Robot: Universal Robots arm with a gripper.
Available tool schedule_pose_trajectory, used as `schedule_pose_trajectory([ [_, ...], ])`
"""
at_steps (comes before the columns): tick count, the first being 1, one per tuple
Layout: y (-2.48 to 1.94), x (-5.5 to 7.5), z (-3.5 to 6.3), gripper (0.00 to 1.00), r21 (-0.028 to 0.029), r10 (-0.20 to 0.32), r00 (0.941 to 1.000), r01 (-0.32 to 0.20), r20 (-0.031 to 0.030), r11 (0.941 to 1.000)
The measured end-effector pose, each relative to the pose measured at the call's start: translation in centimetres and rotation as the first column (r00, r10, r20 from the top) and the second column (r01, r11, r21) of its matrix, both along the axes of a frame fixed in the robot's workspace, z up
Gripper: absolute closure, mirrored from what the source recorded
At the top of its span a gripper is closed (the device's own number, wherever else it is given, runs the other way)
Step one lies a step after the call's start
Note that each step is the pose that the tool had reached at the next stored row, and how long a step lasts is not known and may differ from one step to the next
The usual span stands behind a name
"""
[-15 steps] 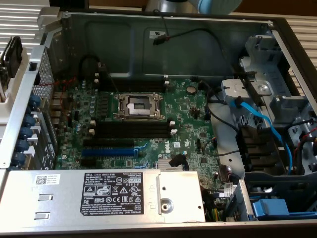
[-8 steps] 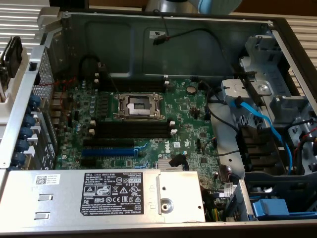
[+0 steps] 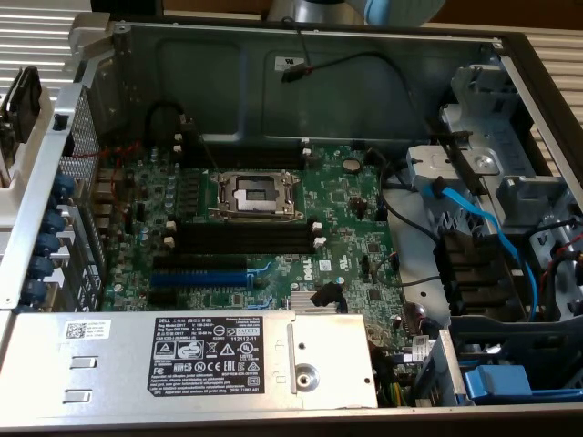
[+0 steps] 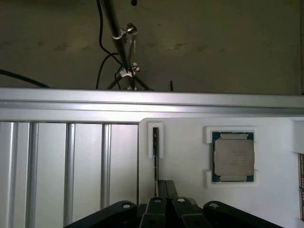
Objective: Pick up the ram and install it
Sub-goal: 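Pick up the ram and move it above insertion slot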
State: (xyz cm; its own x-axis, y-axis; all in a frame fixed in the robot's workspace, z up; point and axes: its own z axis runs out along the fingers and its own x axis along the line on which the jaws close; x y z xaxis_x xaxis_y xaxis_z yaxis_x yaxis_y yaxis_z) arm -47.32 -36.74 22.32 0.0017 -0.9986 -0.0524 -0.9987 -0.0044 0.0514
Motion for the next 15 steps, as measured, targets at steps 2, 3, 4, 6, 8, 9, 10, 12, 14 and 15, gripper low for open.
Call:
schedule_pose_trajectory([
  [2, 0.00, 0.00, 0.00, 0.83, 0.0000, 0.000, 1.0000, 0.000, 0.0001, 1.0000],
  [3, 0.00, 0.00, 0.00, 0.83, 0.0000, 0.000, 1.0000, 0.000, 0.0001, 1.0000],
  [4, 0.00, 0.00, 0.00, 0.83, 0.0000, 0.000, 1.0000, 0.000, 0.0001, 1.0000],
  [6, 0.00, 0.00, 0.00, 0.76, 0.0000, 0.000, 1.0000, 0.000, 0.0001, 1.0000],
  [8, 0.00, 0.00, 0.00, 0.69, -0.0004, 0.000, 1.0000, 0.000, -0.0001, 1.0000],
  [9, 0.01, 0.02, -0.03, 0.69, -0.0027, 0.000, 1.0000, 0.000, 0.0002, 1.0000],
  [10, 0.00, 0.10, -0.04, 0.69, -0.0055, 0.000, 1.0000, 0.000, 0.0002, 1.0000],
  [12, 0.01, 0.34, -0.08, 0.69, -0.0101, 0.003, 1.0000, -0.003, 0.0001, 0.9999],
  [14, 0.04, 0.45, -0.16, 0.69, -0.0175, 0.006, 1.0000, -0.006, 0.0002, 0.9998],
  [15, 0.06, 0.45, -0.22, 0.69, -0.0200, 0.007, 1.0000, -0.007, 0.0002, 0.9998],
])
